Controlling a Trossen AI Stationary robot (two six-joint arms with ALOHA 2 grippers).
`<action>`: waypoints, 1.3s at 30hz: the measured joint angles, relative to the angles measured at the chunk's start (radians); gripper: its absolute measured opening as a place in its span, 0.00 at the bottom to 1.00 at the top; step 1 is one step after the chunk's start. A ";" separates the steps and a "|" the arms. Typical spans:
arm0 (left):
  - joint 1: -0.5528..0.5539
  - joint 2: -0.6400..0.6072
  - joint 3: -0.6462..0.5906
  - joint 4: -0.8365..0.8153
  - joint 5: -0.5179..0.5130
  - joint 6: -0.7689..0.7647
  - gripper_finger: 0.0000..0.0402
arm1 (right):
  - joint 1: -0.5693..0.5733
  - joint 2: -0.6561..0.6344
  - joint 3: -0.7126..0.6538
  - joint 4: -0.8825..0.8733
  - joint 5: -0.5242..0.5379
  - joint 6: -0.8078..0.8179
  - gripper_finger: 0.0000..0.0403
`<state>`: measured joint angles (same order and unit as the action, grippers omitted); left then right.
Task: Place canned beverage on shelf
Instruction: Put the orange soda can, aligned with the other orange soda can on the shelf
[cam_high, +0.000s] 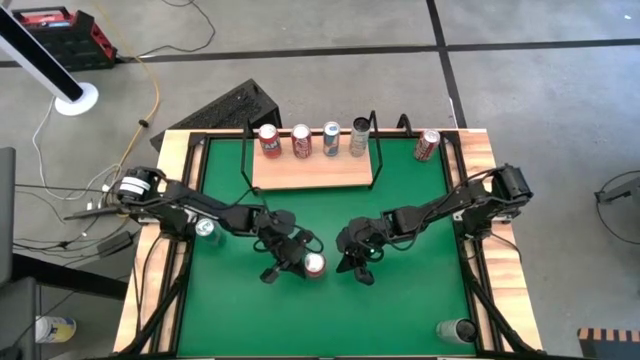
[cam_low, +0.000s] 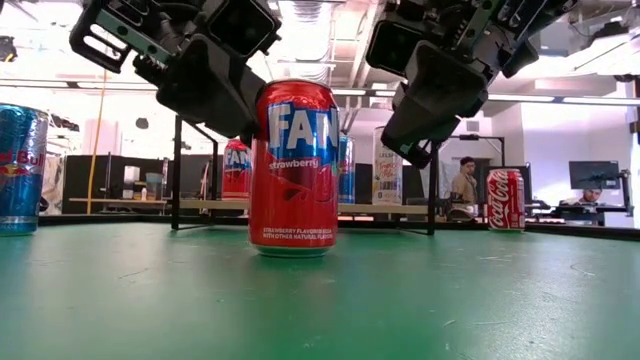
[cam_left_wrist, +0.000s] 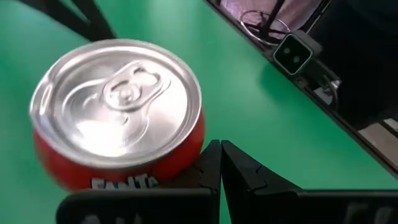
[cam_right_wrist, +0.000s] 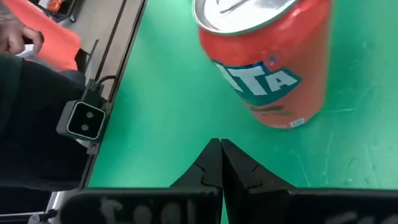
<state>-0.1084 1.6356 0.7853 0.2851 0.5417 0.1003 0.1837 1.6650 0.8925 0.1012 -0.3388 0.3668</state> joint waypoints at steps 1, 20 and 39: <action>0.004 0.000 0.000 -0.003 -0.001 -0.001 0.00 | 0.000 0.000 0.000 -0.003 -0.001 0.000 0.05; 0.061 -0.001 0.000 0.000 -0.084 -0.011 0.00 | -0.056 -0.239 0.000 -0.268 0.000 -0.052 0.06; 0.071 -0.403 -0.002 -0.485 -0.230 -0.014 0.00 | -0.034 -0.252 0.000 0.081 0.262 -0.064 0.44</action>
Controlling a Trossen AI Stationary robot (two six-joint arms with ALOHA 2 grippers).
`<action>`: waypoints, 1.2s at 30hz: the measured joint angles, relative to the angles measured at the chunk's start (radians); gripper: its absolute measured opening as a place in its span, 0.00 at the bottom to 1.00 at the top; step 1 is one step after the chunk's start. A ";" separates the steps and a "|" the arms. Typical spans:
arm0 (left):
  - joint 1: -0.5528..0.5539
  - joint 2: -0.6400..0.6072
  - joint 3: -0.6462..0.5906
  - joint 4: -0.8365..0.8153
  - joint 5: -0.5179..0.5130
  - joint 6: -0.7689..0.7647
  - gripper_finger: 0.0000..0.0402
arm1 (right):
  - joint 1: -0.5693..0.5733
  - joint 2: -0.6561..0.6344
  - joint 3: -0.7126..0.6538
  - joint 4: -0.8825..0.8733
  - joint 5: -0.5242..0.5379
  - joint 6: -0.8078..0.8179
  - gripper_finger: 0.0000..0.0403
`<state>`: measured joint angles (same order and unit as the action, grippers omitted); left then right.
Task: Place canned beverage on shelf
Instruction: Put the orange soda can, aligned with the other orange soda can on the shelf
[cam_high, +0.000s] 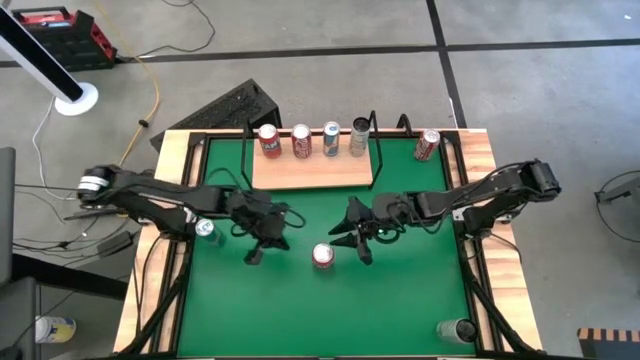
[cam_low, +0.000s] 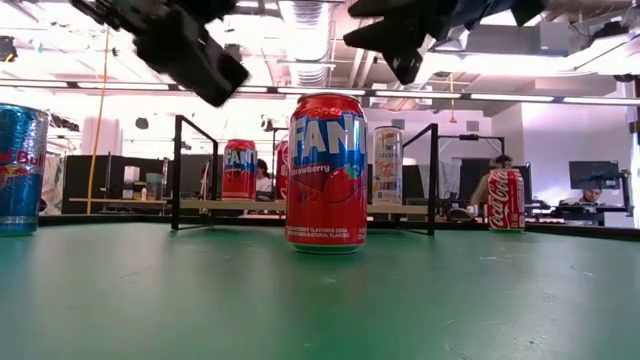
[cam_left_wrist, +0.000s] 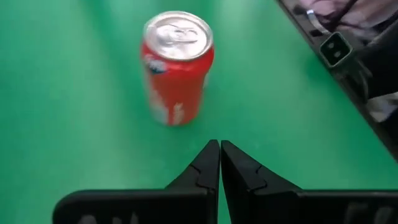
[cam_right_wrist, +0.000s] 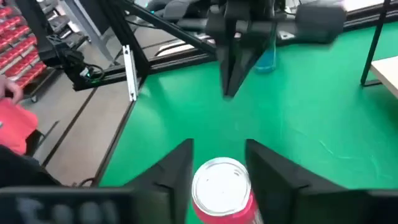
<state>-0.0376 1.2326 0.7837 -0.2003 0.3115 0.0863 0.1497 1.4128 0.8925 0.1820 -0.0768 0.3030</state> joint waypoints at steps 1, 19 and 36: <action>0.000 -0.042 0.000 -0.034 -0.030 0.012 0.00 | 0.004 0.000 0.000 0.010 0.002 0.003 0.49; 0.018 -0.492 0.000 -0.323 -0.324 0.139 0.00 | 0.089 0.248 0.429 -0.450 0.187 0.009 0.71; 0.019 -0.500 -0.004 -0.434 -0.266 0.227 0.00 | 0.035 0.342 0.510 -0.539 0.181 0.029 0.71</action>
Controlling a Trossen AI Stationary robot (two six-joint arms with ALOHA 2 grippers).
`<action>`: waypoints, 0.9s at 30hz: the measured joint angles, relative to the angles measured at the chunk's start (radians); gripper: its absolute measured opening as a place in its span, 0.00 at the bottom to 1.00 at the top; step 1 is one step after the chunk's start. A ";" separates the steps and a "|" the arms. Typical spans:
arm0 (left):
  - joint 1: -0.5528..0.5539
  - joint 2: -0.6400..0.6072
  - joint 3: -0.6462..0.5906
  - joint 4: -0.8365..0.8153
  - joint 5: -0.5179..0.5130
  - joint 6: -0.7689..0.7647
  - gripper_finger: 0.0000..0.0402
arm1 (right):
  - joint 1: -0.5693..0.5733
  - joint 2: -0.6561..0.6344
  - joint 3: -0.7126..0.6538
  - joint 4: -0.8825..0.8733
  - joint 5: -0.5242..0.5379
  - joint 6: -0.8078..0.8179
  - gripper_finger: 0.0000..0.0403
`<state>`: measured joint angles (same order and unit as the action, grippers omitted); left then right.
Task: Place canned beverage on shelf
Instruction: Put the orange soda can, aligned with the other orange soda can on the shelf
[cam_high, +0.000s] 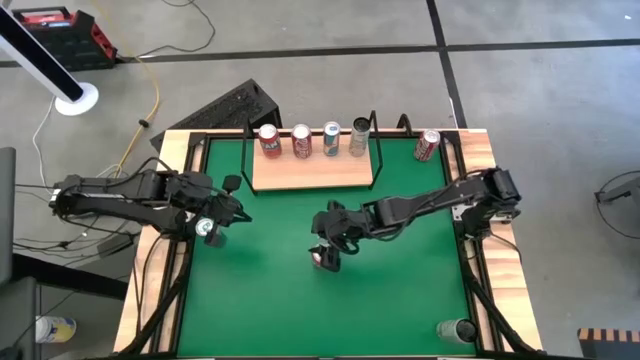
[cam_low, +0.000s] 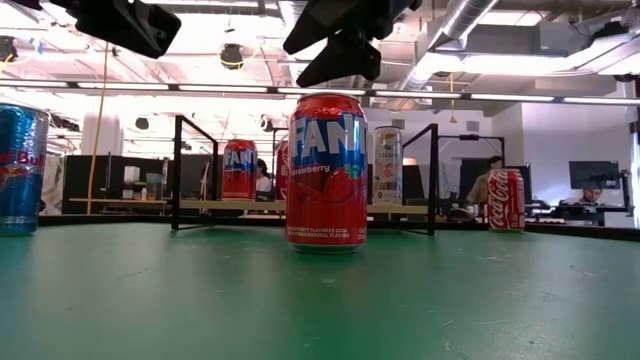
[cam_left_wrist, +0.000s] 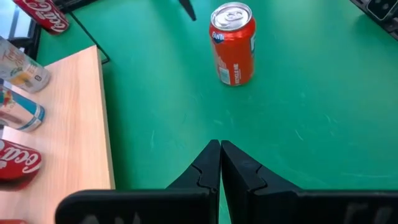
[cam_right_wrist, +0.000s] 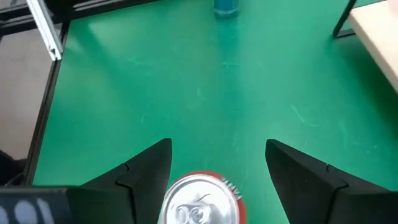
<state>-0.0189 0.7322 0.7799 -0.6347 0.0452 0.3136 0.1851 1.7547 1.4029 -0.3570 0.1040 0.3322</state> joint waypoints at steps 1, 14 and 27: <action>0.000 0.000 0.000 0.001 0.000 0.000 0.00 | -0.006 -0.004 0.000 0.000 0.000 -0.001 0.71; 0.000 0.000 0.000 -0.003 -0.050 -0.046 0.00 | -0.038 -0.009 0.099 -0.164 -0.025 -0.073 0.71; 0.000 0.000 0.000 0.004 -0.113 -0.117 0.00 | -0.077 -0.009 0.223 -0.423 -0.040 -0.134 0.81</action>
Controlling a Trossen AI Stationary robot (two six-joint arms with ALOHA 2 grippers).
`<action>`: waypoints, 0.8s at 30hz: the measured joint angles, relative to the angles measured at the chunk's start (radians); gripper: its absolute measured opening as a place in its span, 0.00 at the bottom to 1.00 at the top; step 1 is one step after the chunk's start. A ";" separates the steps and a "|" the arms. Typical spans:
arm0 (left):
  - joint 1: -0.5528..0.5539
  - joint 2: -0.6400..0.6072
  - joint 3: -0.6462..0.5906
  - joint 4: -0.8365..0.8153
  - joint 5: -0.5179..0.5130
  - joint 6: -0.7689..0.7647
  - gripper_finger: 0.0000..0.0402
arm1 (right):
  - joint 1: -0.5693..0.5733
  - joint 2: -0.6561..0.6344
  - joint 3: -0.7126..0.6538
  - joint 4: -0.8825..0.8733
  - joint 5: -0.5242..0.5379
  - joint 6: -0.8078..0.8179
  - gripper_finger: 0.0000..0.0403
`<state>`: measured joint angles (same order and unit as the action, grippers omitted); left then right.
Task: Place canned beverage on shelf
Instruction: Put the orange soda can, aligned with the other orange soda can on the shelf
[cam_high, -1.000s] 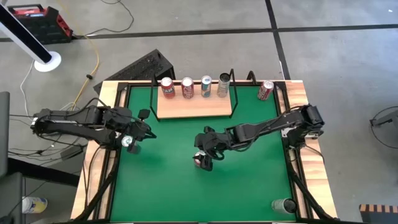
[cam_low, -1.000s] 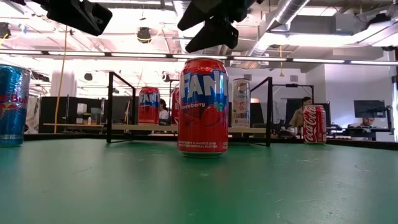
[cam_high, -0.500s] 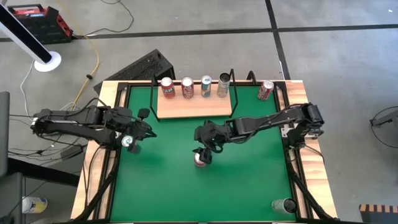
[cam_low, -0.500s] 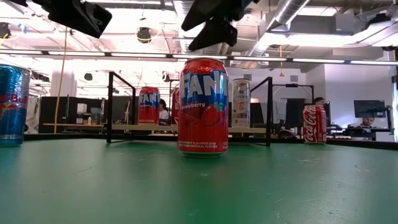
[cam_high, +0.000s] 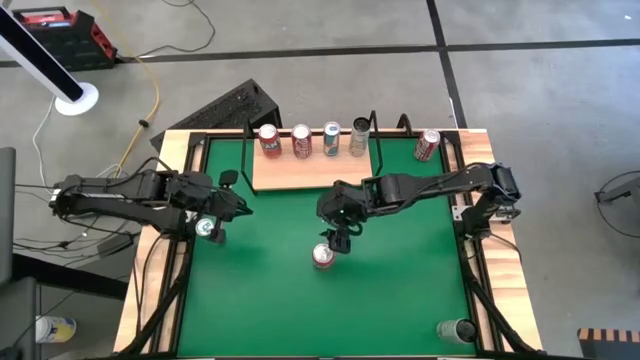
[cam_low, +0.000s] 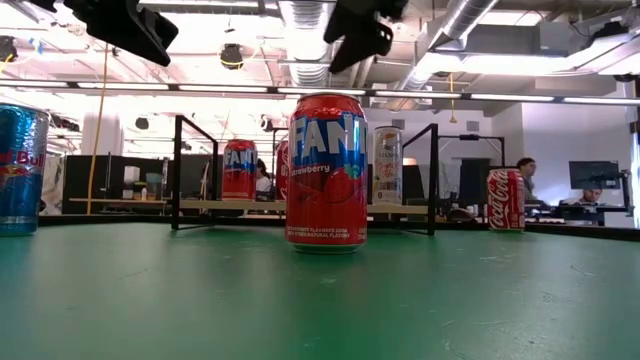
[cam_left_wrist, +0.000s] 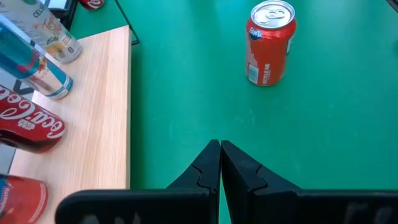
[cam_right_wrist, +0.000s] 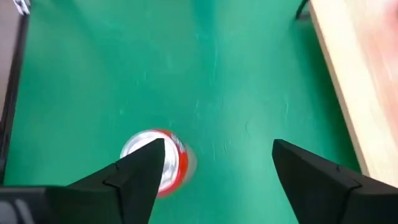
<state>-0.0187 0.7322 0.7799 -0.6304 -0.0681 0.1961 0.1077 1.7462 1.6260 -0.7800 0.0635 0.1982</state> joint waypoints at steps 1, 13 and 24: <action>0.000 0.000 0.000 0.000 0.000 0.000 0.00 | 0.000 0.000 0.000 -0.013 0.001 0.002 0.83; 0.000 0.000 0.000 0.000 -0.023 0.002 0.00 | 0.068 0.007 -0.006 0.006 0.014 -0.050 0.98; 0.000 0.000 0.000 -0.008 0.012 0.055 0.00 | 0.146 0.112 -0.012 0.027 0.020 -0.049 0.98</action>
<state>-0.0185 0.7322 0.7799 -0.6381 -0.0562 0.2513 0.2534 1.8584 1.6142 -0.7528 0.0830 0.1488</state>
